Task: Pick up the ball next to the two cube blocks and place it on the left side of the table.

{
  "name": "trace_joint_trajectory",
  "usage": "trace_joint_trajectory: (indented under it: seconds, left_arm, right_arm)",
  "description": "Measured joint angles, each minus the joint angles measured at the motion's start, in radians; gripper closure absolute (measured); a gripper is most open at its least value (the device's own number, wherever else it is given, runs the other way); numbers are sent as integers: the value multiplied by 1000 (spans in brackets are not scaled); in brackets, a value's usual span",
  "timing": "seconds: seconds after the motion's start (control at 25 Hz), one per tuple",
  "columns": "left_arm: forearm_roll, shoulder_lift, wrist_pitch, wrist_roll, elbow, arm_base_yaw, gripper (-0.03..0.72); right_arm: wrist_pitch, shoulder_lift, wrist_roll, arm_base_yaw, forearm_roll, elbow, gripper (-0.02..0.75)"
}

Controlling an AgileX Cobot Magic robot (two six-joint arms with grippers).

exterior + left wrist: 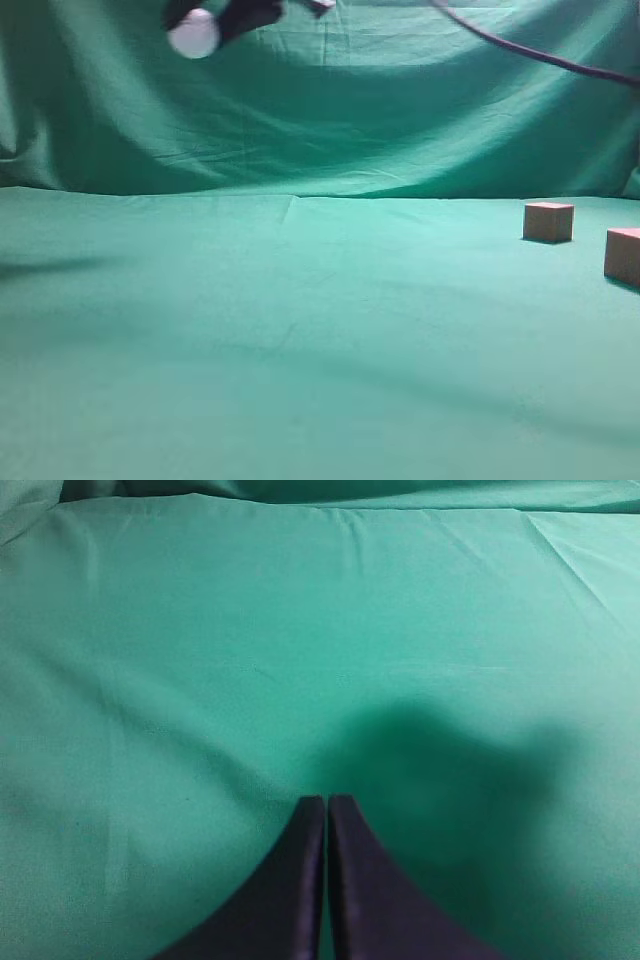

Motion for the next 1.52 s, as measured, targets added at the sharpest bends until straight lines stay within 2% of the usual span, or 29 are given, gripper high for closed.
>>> trace_joint_trajectory:
  seconds: [0.12,0.32,0.48,0.68,0.96,1.0,1.16,1.44,1.52]
  left_arm:
    - [0,0,0,0,0,0,688]
    - [0,0,0,0,0,0,688]
    - [0,0,0,0,0,0,688]
    - [0,0,0,0,0,0,688]
    - [0,0,0,0,0,0,688]
    - [0,0,0,0,0,0,688]
    - [0,0,0,0,0,0,688]
    - [0,0,0,0,0,0,688]
    - [0,0,0,0,0,0,688]
  right_arm:
    - [32,164,-2,44,21,-171,431]
    - [48,365,-48,109,60,-354,431]
    - [-5,443,-235,149,205,-388,431]
    - [-80,490,-490,159,357,-391,431]
    - [-103,527,-545,159,401,-393,431]
    - [-103,528,-546,159,401,-393,364]
    - [-105,528,-548,157,403,-393,209]
    - [-29,442,-548,127,393,-393,214]
    - [39,371,-527,109,367,-393,335]
